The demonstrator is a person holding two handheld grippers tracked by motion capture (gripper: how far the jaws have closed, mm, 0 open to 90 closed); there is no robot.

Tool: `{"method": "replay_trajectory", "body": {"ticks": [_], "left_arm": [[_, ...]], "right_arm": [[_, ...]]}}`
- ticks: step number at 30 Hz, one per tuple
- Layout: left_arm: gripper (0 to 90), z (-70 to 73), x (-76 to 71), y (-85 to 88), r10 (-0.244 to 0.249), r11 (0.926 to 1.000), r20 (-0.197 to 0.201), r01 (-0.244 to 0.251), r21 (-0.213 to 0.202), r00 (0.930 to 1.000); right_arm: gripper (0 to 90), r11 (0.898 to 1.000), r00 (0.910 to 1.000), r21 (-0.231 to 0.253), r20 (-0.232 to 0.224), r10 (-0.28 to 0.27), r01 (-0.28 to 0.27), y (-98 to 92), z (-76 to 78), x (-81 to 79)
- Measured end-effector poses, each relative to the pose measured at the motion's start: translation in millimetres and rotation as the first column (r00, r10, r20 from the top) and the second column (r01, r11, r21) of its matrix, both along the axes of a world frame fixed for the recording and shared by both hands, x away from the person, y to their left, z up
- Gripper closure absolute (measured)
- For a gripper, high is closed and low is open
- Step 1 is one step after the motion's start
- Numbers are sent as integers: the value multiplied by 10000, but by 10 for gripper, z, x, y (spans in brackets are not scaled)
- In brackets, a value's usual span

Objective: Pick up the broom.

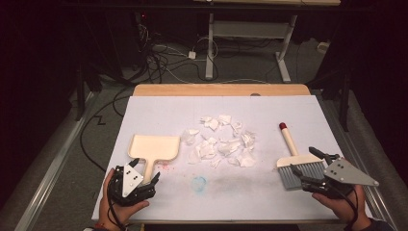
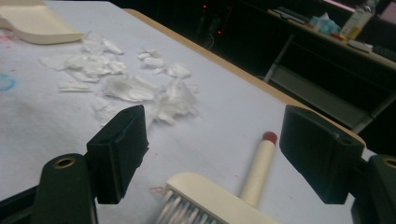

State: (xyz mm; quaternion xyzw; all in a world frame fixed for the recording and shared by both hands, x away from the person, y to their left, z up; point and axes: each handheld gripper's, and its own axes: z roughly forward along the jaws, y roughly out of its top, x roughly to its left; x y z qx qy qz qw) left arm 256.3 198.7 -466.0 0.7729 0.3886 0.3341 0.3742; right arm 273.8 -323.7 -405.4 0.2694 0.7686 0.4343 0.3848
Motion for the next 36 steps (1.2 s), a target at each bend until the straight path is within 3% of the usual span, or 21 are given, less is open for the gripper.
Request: {"method": "replay_trajectory", "body": {"ticks": [3, 6, 13, 17, 23, 27, 29, 33, 36], "left_arm": [[202, -13, 12, -11, 8, 9999, -215, -5, 141, 9998], [202, -33, 13, -21, -16, 9997, -394, 25, 230, 9992], [203, -60, 3, -15, -133, 9996, -491, 146, 255, 9987], [203, -72, 36, -2, -108, 9998, -514, 115, 142, 9986], [203, -83, 67, -44, -327, 9983, -580, 354, 454, 9978], [203, -86, 76, -61, -369, 9984, -604, 394, 404, 9975], [203, -100, 85, -74, -388, 9980, -687, 421, 468, 9969], [203, -98, 78, -92, -425, 9971, -703, 468, 608, 9966], [203, -105, 89, -109, -487, 9960, -733, 539, 711, 9961]], "right_arm": [[242, 9994, 9993, -94, 182, 331, -330, 42, -15, -34], [237, 9997, 9997, -51, 33, 257, -257, 22, -34, -9], [226, 9995, 9996, -223, -188, -223, 219, -16, -50, 100], [207, 9978, 9969, -437, -584, -531, 506, -62, -87, 159], [204, 9917, 9897, -851, -971, -1047, 966, -134, -127, 213], [193, 9909, 9751, -629, -1807, -1283, 1188, -207, -111, 317], [201, 9885, 9567, -639, -2502, -1491, 1373, -214, -97, 395], [265, 9836, 9345, -1044, -3112, -1730, 1473, -164, -81, 628], [308, 9644, 8911, -1972, -3844, -2413, 1761, -88, -138, 876]]}}
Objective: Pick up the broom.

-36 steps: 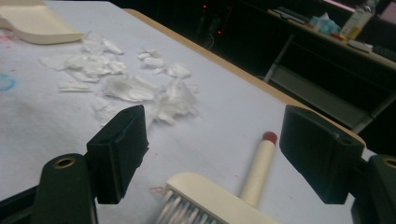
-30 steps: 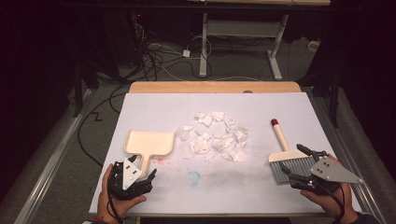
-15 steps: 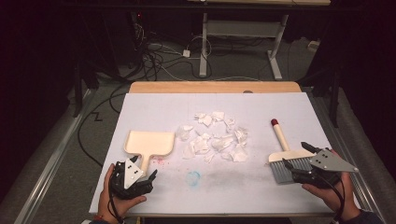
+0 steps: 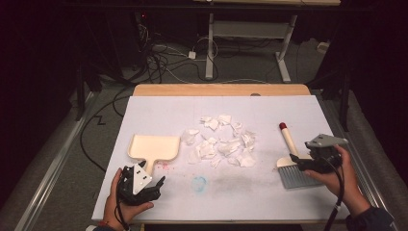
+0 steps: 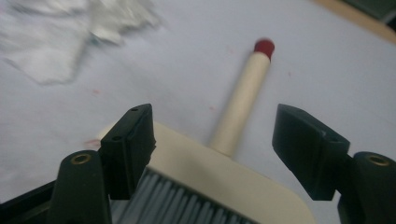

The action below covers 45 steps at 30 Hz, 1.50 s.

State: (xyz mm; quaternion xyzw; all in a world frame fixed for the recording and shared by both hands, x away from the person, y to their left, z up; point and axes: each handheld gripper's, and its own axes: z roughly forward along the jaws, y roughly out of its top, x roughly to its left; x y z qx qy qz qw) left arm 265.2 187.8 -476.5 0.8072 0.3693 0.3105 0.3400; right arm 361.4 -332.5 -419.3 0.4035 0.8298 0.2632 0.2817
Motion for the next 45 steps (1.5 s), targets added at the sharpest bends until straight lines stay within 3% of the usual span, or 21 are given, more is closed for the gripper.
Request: {"method": "replay_trajectory", "body": {"ticks": [2, 5, 9, 18, 22, 25, 28, 32, 35, 39, 41, 45], "left_arm": [[203, -7, 15, -12, -34, 10000, -51, 35, 49, 10000], [203, -16, 22, -16, -78, 10000, -93, 78, 45, 9999], [203, -34, 34, -9, -72, 9999, -197, 73, 68, 9998], [203, -42, 18, -6, -61, 9999, -253, 64, 112, 9997], [203, -47, 25, -14, -92, 9998, -289, 98, 199, 9995], [203, -48, 28, -17, -103, 9998, -295, 108, 180, 9995], [203, -52, 36, -20, -103, 9998, -350, 110, 193, 9993], [203, -51, 39, -36, -171, 9997, -363, 178, 184, 9992], [203, -50, 44, -41, -182, 9997, -372, 188, 160, 9991], [203, -41, 53, -57, -249, 9996, -350, 252, 106, 9991], [203, -37, 55, -60, -240, 9997, -358, 242, 73, 9991], [203, -19, 49, -74, -278, 9995, -316, 274, -131, 9991]], "right_arm": [[308, 9993, 9979, 57, -533, -358, 361, 28, -46, 180], [302, 9964, 9921, 131, -953, -816, 832, 33, -103, 432], [306, 9922, 9825, 98, -1408, -1219, 1245, 38, -176, 623], [339, 9897, 9727, 188, -1883, -1358, 1419, 12, -232, 716], [407, 9892, 9636, 68, -2273, -1409, 1463, -5, -286, 752], [480, 9887, 9563, 515, -2655, -1221, 1406, -51, -324, 774], [613, 9907, 9586, 561, -2649, -1046, 1236, -58, -322, 770], [646, 9930, 9587, 345, -2661, -1001, 1133, -22, -313, 774], [712, 9926, 9612, 516, -2597, -930, 1099, -15, -318, 761], [713, 9924, 9663, 587, -2407, -910, 1080, -17, -313, 741], [715, 9904, 9723, 791, -2139, -939, 1131, -35, -271, 721], [716, 9862, 9896, 1325, -1171, -838, 992, -61, -102, 625]]}}
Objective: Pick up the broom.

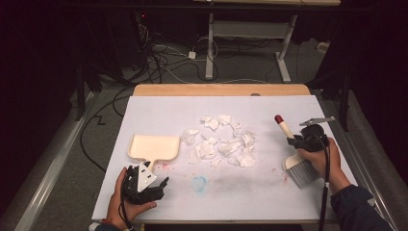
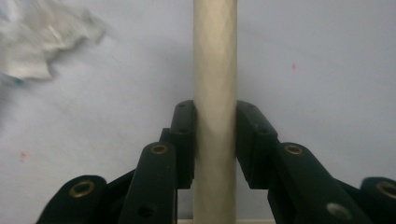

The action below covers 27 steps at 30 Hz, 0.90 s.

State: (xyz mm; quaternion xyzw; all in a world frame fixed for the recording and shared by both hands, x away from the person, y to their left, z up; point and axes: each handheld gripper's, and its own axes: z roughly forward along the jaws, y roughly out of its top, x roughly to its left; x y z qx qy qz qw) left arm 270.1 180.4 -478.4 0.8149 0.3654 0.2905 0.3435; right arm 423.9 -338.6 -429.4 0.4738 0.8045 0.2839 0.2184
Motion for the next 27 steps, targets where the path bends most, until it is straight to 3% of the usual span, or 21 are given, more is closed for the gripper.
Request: {"method": "replay_trajectory", "body": {"ticks": [3, 7, 12, 14, 17, 19, 20, 21, 24, 26, 27], "left_arm": [[203, 23, -14, -21, -46, 9998, 85, 48, -184, 10000], [203, 55, -24, -63, -162, 9993, 173, 168, -344, 9997], [203, 169, -23, -184, -508, 9953, 310, 532, -815, 9982], [218, 243, -13, -261, -776, 9933, 742, 835, -803, 9942], [221, 330, 18, -391, -1139, 9854, 933, 1244, -1162, 9891], [220, 372, 39, -487, -1357, 9780, 836, 1469, -1479, 9872], [220, 372, 39, -487, -1357, 9780, 836, 1469, -1479, 9872], [220, 408, 61, -598, -1579, 9745, 904, 1699, -1465, 9833], [218, 440, 80, -715, -1824, 9702, 995, 1954, -1434, 9782], [207, 465, 99, -842, -1949, 9706, 1113, 2080, -1208, 9745], [207, 472, 106, -906, -2079, 9688, 1178, 2210, -1123, 9710]], "right_arm": [[716, 9991, 9971, 415, 764, 19, -51, -18, 128, -92], [716, 9954, 9854, 930, 1700, 60, -221, -19, 287, -221], [716, 9853, 9606, 1656, 2780, -53, -424, -14, 469, -365], [716, 9800, 9499, 1885, 3125, 25, -646, 6, 535, -406], [716, 9781, 9317, 1932, 3633, 15, -769, 70, 627, -466], [716, 9748, 9242, 2034, 3818, 75, -919, 127, 668, -493], [716, 9723, 9197, 2104, 3925, 114, -1018, 164, 684, -503], [716, 9710, 9161, 2104, 4004, 200, -1131, 197, 697, -515], [716, 9689, 9098, 2162, 4145, 203, -1201, 274, 714, -544], [716, 9628, 8997, 2323, 4358, 237, -1379, 375, 712, -576], [716, 9628, 8997, 2323, 4358, 237, -1379, 375, 712, -576]]}}
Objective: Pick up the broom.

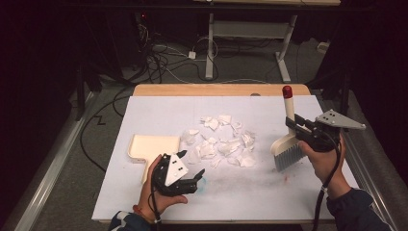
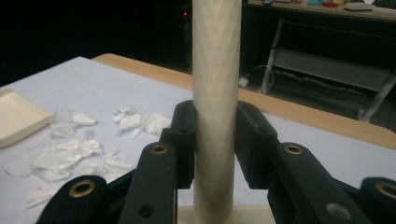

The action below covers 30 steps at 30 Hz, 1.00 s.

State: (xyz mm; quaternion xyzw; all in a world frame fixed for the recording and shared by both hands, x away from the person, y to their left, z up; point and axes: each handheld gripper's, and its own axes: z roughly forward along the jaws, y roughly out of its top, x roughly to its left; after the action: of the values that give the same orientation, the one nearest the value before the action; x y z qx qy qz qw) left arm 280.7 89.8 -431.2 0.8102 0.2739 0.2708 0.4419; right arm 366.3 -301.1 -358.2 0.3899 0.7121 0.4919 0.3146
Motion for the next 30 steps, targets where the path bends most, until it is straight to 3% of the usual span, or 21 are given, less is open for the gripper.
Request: {"method": "replay_trajectory", "body": {"ticks": [3, 5, 10, 12, 13, 16, 18, 20, 24, 30], "left_arm": [[207, 32, 51, -237, -443, 9990, 2, 443, 105, 9990], [207, 43, 61, -287, -576, 9983, 7, 576, 95, 9983], [210, 106, 96, -591, -1330, 9906, 121, 1333, -311, 9910], [216, 120, 102, -637, -1510, 9875, 125, 1514, -436, 9885], [223, 134, 114, -735, -1696, 9827, 96, 1699, -737, 9855], [226, 122, 142, -864, -1791, 9787, 62, 1788, -1005, 9838], [234, 102, 160, -925, -1761, 9795, 64, 1759, -985, 9843], [304, 91, 168, -942, -1746, 9793, 70, 1744, -1025, 9846], [364, 60, 209, -959, -1753, 9787, -4, 1743, -1081, 9845], [427, -1, 246, -924, -1797, 9784, -102, 1777, -1054, 9837]], "right_arm": [[716, 9998, 9996, 31, 214, 202, -202, 161, -33, -24], [716, 9995, 9991, 53, 285, 299, -300, 241, -40, -42], [716, 9986, 9971, 232, 600, 465, -479, 460, -59, -111], [716, 9977, 9955, 317, 749, 581, -606, 550, -75, -142], [716, 9974, 9948, 287, 797, 639, -664, 599, -87, -156], [716, 9956, 9916, 67, 901, 925, -935, 726, -114, -192], [716, 9940, 9901, 131, 915, 1066, -1082, 792, -130, -226], [716, 9924, 9885, 139, 910, 1207, -1225, 840, -143, -264], [716, 9895, 9860, 229, 906, 1400, -1426, 888, -164, -319], [715, 9799, 9748, 62, 1042, 1975, -1992, 1001, -194, -480]]}}
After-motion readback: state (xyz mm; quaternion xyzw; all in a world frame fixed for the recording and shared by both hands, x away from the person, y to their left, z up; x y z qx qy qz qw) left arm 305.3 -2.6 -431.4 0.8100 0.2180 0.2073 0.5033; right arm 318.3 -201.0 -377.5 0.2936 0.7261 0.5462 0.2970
